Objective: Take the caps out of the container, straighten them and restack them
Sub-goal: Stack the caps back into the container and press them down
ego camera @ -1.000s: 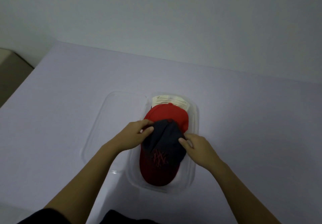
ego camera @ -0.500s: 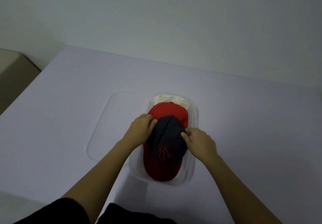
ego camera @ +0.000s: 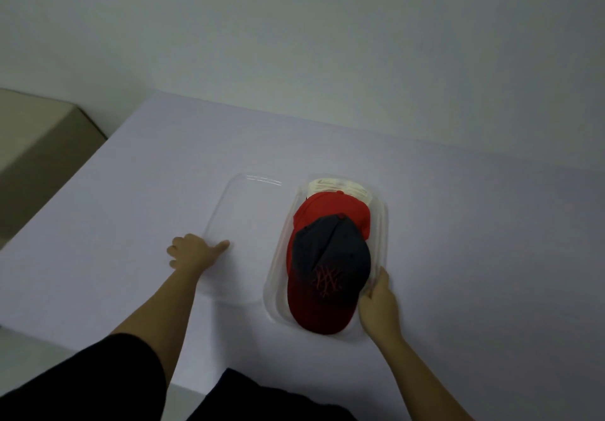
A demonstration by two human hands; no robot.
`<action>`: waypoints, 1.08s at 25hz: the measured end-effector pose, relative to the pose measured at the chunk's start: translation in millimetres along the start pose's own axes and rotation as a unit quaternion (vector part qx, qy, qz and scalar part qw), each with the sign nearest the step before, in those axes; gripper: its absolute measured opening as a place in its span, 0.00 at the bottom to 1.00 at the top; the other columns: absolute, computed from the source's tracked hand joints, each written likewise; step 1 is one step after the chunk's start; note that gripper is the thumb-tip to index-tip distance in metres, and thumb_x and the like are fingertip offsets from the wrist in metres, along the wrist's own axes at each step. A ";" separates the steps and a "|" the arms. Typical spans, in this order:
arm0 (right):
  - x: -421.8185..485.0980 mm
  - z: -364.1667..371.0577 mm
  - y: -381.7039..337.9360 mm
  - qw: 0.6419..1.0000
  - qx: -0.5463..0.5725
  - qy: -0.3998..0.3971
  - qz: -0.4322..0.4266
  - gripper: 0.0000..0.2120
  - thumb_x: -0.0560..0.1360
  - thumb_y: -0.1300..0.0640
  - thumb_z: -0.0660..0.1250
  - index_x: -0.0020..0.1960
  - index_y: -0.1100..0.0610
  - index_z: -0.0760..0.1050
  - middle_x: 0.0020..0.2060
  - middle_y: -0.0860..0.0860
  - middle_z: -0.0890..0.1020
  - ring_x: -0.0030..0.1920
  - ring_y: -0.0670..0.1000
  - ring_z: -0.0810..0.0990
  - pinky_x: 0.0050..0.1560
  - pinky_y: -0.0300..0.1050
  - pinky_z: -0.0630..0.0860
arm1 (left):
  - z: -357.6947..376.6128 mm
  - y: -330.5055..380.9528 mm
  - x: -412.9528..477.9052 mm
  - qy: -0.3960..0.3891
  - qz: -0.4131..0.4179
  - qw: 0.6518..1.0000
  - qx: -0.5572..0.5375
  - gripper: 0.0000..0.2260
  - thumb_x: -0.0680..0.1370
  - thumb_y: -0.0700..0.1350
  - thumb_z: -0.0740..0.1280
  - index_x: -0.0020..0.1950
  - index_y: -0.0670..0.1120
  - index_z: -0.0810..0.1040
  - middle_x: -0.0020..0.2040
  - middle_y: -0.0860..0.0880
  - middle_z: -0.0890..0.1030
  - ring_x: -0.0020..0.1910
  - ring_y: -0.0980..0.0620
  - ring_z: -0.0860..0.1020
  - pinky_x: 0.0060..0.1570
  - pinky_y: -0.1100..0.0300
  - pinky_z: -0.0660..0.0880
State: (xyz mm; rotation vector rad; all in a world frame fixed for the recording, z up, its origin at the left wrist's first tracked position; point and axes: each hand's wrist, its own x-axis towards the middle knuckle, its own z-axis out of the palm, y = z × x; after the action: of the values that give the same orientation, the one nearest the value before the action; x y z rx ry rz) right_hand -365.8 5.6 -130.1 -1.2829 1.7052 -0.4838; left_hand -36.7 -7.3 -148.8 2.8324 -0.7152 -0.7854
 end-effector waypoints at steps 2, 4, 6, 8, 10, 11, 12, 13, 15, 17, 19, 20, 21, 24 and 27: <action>-0.6 1.0 2.0 1.000 -0.004 0.012 -0.004 0.26 0.78 0.64 0.57 0.75 0.59 0.54 0.41 0.51 0.74 0.37 0.49 0.73 0.43 0.42 0.71 | -16.1 -1.1 2.6 -0.003 0.032 0.997 -0.066 0.39 0.67 0.58 0.74 0.66 0.35 0.63 0.65 0.34 0.68 0.65 0.36 0.67 0.60 0.45 0.67; -3.2 0.9 2.5 1.000 -0.007 0.014 -0.001 0.26 0.78 0.64 0.57 0.75 0.58 0.54 0.41 0.51 0.74 0.37 0.49 0.73 0.42 0.43 0.70 | -37.7 -2.2 -0.9 -0.018 0.076 0.976 -0.206 0.29 0.67 0.50 0.77 0.58 0.38 0.67 0.59 0.35 0.75 0.51 0.40 0.77 0.47 0.50 0.73; -6.0 0.5 0.9 1.000 -0.002 0.012 0.004 0.26 0.79 0.62 0.57 0.75 0.58 0.53 0.46 0.53 0.77 0.42 0.52 0.76 0.47 0.46 0.74 | -63.3 1.6 -17.2 -0.023 0.119 0.939 -0.321 0.23 0.68 0.43 0.77 0.56 0.41 0.69 0.52 0.36 0.79 0.38 0.46 0.78 0.41 0.55 0.76; -6.7 -0.8 -1.4 0.998 -0.019 0.045 -0.032 0.28 0.79 0.57 0.58 0.75 0.59 0.51 0.63 0.58 0.73 0.61 0.58 0.74 0.62 0.52 0.72 | -87.5 11.6 -39.6 0.021 0.194 0.933 -0.303 0.25 0.69 0.43 0.75 0.63 0.46 0.70 0.46 0.43 0.80 0.38 0.46 0.79 0.45 0.52 0.78; -9.9 -4.4 -16.4 0.989 -0.033 0.098 -0.109 0.30 0.78 0.53 0.59 0.75 0.60 0.51 0.73 0.58 0.63 0.72 0.57 0.63 0.71 0.51 0.63 | -114.1 21.8 -65.1 0.113 0.274 0.925 -0.239 0.26 0.71 0.46 0.73 0.67 0.52 0.69 0.43 0.49 0.79 0.42 0.45 0.80 0.49 0.49 0.77; -13.7 -7.6 -31.0 0.982 -0.025 0.117 -0.143 0.30 0.78 0.52 0.60 0.75 0.59 0.52 0.73 0.55 0.61 0.73 0.54 0.61 0.71 0.48 0.61 | -127.4 26.6 -80.1 0.134 0.298 0.911 -0.252 0.25 0.72 0.47 0.72 0.67 0.54 0.69 0.42 0.51 0.78 0.42 0.45 0.80 0.49 0.49 0.77; -17.8 -11.1 -49.6 0.979 0.006 0.117 -0.167 0.29 0.78 0.51 0.60 0.75 0.57 0.54 0.72 0.51 0.62 0.72 0.50 0.61 0.70 0.44 0.60 | -138.6 31.4 -94.5 0.125 0.315 0.894 -0.293 0.25 0.72 0.46 0.72 0.67 0.54 0.68 0.41 0.51 0.77 0.41 0.46 0.79 0.47 0.50 0.77; -22.7 -15.9 -71.6 0.978 0.061 0.092 -0.176 0.29 0.78 0.49 0.60 0.74 0.54 0.54 0.69 0.47 0.64 0.70 0.46 0.61 0.68 0.42 0.60 | -147.1 37.0 -109.5 0.088 0.327 0.875 -0.346 0.24 0.73 0.44 0.71 0.67 0.54 0.67 0.40 0.51 0.76 0.39 0.47 0.79 0.45 0.51 0.77; -27.2 -29.3 -110.9 0.966 0.197 0.017 -0.163 0.33 0.74 0.42 0.59 0.74 0.50 0.52 0.65 0.44 0.66 0.66 0.45 0.67 0.66 0.44 0.65 | -149.6 49.0 -137.7 -0.038 0.347 0.839 -0.417 0.26 0.74 0.39 0.69 0.68 0.53 0.65 0.41 0.48 0.74 0.36 0.49 0.77 0.39 0.54 0.77; -23.1 -42.2 -129.1 0.949 0.282 -0.018 -0.142 0.36 0.70 0.40 0.60 0.74 0.47 0.52 0.62 0.46 0.71 0.57 0.48 0.78 0.59 0.47 0.75 | -135.7 57.4 -155.5 -0.143 0.357 0.837 -0.390 0.29 0.75 0.36 0.67 0.70 0.55 0.61 0.46 0.46 0.76 0.39 0.47 0.78 0.39 0.54 0.79; -18.7 -48.7 -124.1 0.953 0.275 0.004 -0.125 0.30 0.74 0.45 0.63 0.72 0.47 0.57 0.54 0.45 0.77 0.43 0.47 0.84 0.43 0.41 0.80 | -111.7 62.4 -156.6 -0.171 0.347 0.865 -0.319 0.26 0.75 0.41 0.66 0.69 0.54 0.59 0.51 0.46 0.77 0.44 0.47 0.79 0.44 0.53 0.80; -17.0 -48.2 -115.5 0.958 0.264 0.021 -0.109 0.27 0.76 0.48 0.63 0.72 0.48 0.59 0.51 0.44 0.78 0.39 0.47 0.83 0.39 0.38 0.79 | -98.1 65.6 -153.1 -0.163 0.329 0.881 -0.298 0.22 0.76 0.46 0.65 0.67 0.53 0.60 0.51 0.45 0.77 0.44 0.47 0.80 0.45 0.54 0.80; -16.1 -45.1 -106.0 0.960 0.263 0.028 -0.091 0.27 0.76 0.50 0.63 0.72 0.48 0.59 0.50 0.43 0.78 0.40 0.47 0.82 0.38 0.39 0.79 | -84.3 68.0 -148.5 -0.152 0.315 0.893 -0.284 0.20 0.76 0.51 0.65 0.64 0.50 0.62 0.51 0.45 0.78 0.44 0.48 0.80 0.45 0.55 0.79; -6.6 -31.2 -72.4 0.972 0.227 0.044 -0.040 0.28 0.78 0.51 0.61 0.75 0.50 0.54 0.64 0.48 0.72 0.58 0.51 0.76 0.57 0.46 0.74 | -38.6 72.8 -138.7 -0.109 0.327 0.906 -0.245 0.15 0.78 0.54 0.62 0.56 0.46 0.64 0.52 0.44 0.79 0.43 0.50 0.79 0.36 0.65 0.73; 5.7 -21.5 -51.4 0.985 0.161 0.059 -0.018 0.30 0.79 0.49 0.59 0.76 0.50 0.50 0.75 0.51 0.58 0.73 0.54 0.60 0.71 0.50 0.60 | -4.1 72.4 -132.8 -0.114 0.341 0.906 -0.222 0.15 0.80 0.50 0.59 0.63 0.43 0.63 0.66 0.41 0.73 0.52 0.50 0.79 0.47 0.63 0.77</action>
State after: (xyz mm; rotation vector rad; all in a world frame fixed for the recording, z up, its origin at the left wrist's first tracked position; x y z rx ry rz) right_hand -356.3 -23.5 -83.2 -1.0680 1.6220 -0.8350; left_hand -164.5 -8.6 -67.8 1.9011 -1.2661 -0.9828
